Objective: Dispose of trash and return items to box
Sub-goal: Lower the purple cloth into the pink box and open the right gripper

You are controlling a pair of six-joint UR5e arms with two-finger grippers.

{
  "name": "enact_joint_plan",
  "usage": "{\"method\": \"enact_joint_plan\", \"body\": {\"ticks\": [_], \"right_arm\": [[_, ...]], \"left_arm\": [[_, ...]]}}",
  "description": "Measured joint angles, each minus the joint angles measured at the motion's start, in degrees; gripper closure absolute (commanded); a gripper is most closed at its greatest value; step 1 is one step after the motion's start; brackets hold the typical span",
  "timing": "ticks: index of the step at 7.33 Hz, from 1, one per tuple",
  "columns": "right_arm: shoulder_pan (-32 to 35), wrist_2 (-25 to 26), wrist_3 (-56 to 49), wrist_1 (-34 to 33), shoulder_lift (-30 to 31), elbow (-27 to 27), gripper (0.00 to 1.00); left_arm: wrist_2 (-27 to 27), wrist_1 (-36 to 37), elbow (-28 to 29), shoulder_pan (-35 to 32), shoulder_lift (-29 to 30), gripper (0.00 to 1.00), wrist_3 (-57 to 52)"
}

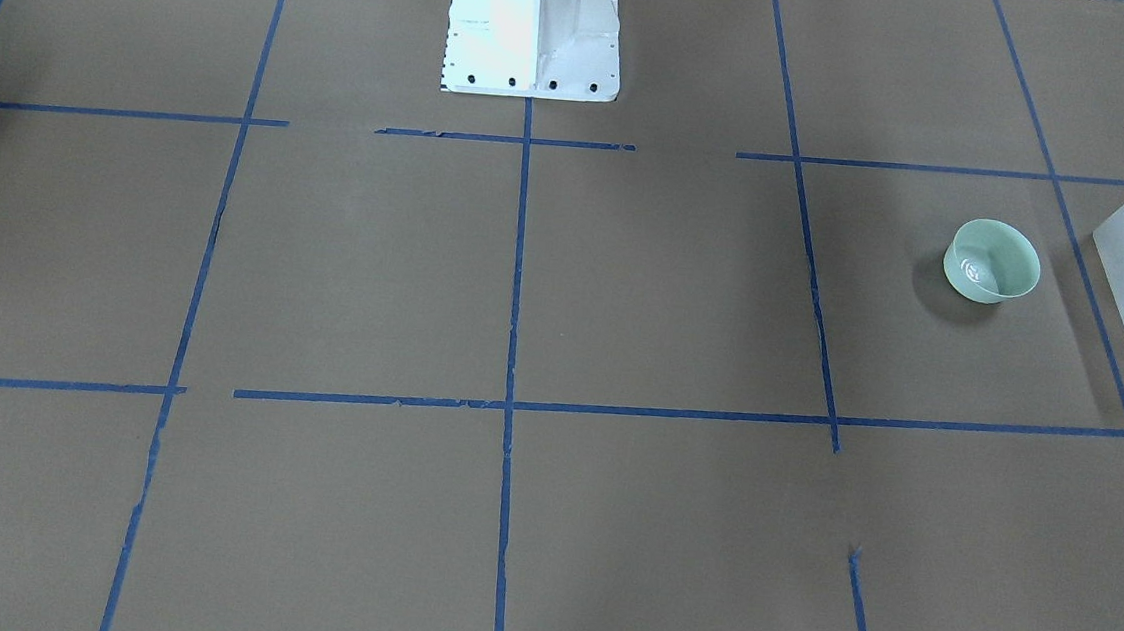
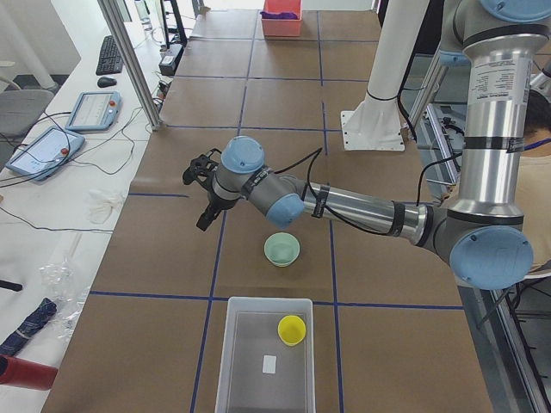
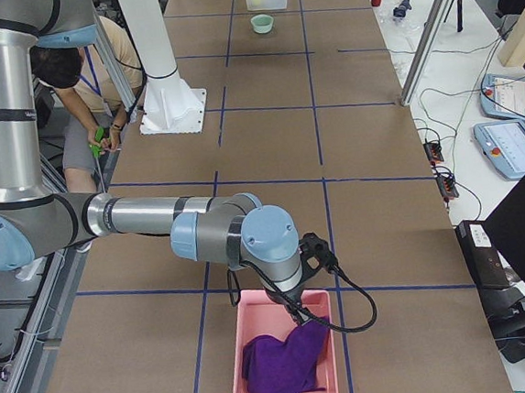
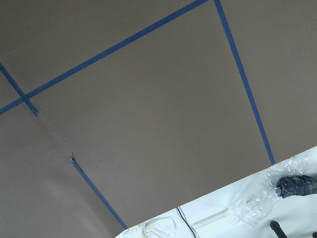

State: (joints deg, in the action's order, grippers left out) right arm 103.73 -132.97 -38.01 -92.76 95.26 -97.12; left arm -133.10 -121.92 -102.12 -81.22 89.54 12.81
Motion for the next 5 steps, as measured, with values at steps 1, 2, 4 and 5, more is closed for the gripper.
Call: {"method": "enact_joint_plan", "body": {"ticks": [1, 2, 4, 5], "right_arm": [[-3.47, -2.03, 10.65, 3.05, 0.95, -2.94, 0.00], [-7.87, -2.81, 21.09, 5.63, 1.99, -7.23, 0.00], [-15.18, -2.94, 34.57, 7.81, 3.08, -14.36, 0.00], [-17.08, -2.93, 37.34, 8.12, 3.21, -16.07, 0.00]], "left_arm": [[0.86, -2.61, -0.41, 1.99, -1.04, 0.00, 4.55], [2.74, -7.01, -0.40, 4.78, -3.18, 0.00, 8.57], [9.00, -20.07, 1.34, 11.97, -10.45, 0.00, 15.72], [12.66, -27.69, 4.06, 16.20, -13.54, 0.00, 20.05]]}}
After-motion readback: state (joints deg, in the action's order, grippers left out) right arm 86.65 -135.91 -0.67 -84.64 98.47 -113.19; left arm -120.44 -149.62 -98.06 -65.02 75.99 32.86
